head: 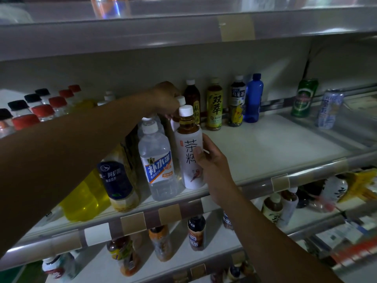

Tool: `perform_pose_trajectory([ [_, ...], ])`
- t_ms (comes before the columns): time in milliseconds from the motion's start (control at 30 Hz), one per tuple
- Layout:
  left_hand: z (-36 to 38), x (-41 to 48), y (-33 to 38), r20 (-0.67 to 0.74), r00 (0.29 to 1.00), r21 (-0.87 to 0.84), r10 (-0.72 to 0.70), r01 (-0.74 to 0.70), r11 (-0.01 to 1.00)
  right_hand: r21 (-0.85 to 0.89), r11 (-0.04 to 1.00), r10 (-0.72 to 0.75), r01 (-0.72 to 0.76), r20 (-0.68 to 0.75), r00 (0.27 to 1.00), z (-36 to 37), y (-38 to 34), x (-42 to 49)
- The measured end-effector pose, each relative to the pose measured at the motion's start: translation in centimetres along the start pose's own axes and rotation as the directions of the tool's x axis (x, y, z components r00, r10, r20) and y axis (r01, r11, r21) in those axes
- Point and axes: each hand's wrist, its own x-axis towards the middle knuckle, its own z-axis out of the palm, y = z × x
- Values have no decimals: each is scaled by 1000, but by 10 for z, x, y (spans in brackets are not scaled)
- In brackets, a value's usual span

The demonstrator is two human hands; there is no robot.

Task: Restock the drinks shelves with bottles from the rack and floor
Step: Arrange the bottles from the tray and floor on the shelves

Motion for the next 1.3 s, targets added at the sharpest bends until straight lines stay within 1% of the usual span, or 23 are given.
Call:
perform_pose_trajectory([
  [200,2,-2,-4,-21,1000,1,12,-12,1000,-1,1000,30,-30,42,999,2,-4,-2],
  [300,2,-1,-3,-28,998,34,47,-46,998,-17,999,40,-40,43,998,0,-6,-2],
  [433,0,-1,0,-8,996,32,87,-86,996,-65,996,67,-64,38,997,-1,-9,0],
  [533,-4,-4,3,-7,998,21,65,-65,998,-148,985,100,-94,39,994,-2,-15,2],
  [633,-7,-9,6,-41,998,-10,53,-54,999,-254,962,104,-95,22,994,-4,-25,1],
  [733,-9,-21,14,-144,988,-65,46,-56,996,-405,911,82,-82,-17,997,-11,-43,-5],
  [800,-11,-35,22,-236,970,-107,66,-93,990,-547,833,61,-81,-54,997,-20,-55,-12],
  [833,-9,-44,27,-267,960,-108,86,-119,987,-638,767,37,-72,-69,997,-26,-61,-17],
  [867,-6,-54,32,-290,950,-79,115,-144,987,-735,676,7,-60,-75,997,-32,-69,-23],
  [900,-1,-65,38,-308,940,-27,145,-161,987,-818,574,-21,-50,-75,997,-38,-76,-30],
  [967,14,-87,51,-344,918,85,199,-180,980,-924,379,-47,-51,-75,996,-52,-93,-46],
  [1033,32,-107,65,-397,876,211,272,-201,957,-967,240,-42,-82,-95,995,-65,-111,-61],
  [1067,41,-115,72,-406,854,281,326,-223,933,-976,193,-39,-99,-108,993,-72,-119,-68],
  [1133,60,-127,89,-372,815,373,443,-306,876,-984,125,-43,-130,-136,990,-87,-131,-84],
  [1233,90,-139,116,-288,786,398,547,-421,815,-980,53,-56,-194,-196,979,-111,-142,-109],
  [1300,111,-143,133,-213,777,399,593,-485,779,-966,25,-48,-256,-257,965,-127,-146,-127],
])
